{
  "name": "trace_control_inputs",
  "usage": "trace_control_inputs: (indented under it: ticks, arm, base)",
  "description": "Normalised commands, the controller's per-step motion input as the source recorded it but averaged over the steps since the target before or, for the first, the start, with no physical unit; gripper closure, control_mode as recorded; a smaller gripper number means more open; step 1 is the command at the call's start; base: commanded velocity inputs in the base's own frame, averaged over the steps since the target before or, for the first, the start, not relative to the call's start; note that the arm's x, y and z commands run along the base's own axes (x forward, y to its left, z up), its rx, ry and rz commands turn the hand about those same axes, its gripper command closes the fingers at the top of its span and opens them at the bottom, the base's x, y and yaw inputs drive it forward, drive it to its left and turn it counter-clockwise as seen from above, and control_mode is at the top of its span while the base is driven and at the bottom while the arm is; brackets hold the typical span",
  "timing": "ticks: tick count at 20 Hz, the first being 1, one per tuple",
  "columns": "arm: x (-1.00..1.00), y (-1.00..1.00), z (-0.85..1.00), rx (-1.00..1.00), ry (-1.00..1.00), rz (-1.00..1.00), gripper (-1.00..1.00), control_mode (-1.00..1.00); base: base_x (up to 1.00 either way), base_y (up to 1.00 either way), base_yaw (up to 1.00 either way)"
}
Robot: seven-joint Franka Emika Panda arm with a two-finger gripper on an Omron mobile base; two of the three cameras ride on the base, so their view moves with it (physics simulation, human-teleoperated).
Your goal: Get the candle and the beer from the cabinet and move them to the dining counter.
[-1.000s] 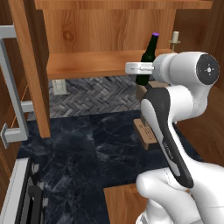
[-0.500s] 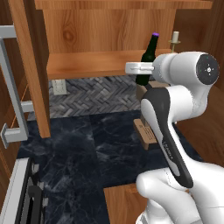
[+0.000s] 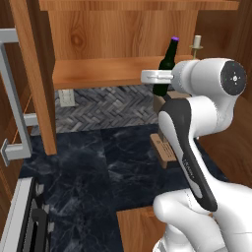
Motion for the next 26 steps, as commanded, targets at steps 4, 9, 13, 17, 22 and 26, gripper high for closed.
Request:
trace_control_inputs:
  ticks: [4,9,13,17,22,26]
  arm:
    - [0.00,0.00,0.00,0.00,0.00,0.00,1.00,1.00]
    - [0.00,0.00,0.00,0.00,0.00,0.00,1.00,1.00]
    - [0.00,0.00,0.00,0.00,0.00,0.00,1.00,1.00]
    - [0.00,0.00,0.00,0.00,0.00,0.00,1.00,1.00]
    - [0.00,0.00,0.00,0.00,0.00,0.00,1.00,1.00]
    - [0.00,0.00,0.00,0.00,0.00,0.00,1.00,1.00]
  base:
    - [-0.60,-0.24,0.00]
    - [-0.51,-0.23,0.00]
    - [-0.44,-0.19,0.00]
    - [-0.55,-0.23,0.00]
    - [-0.64,-0.21,-0.10]
    - [-0.31,-0.05,-0.59]
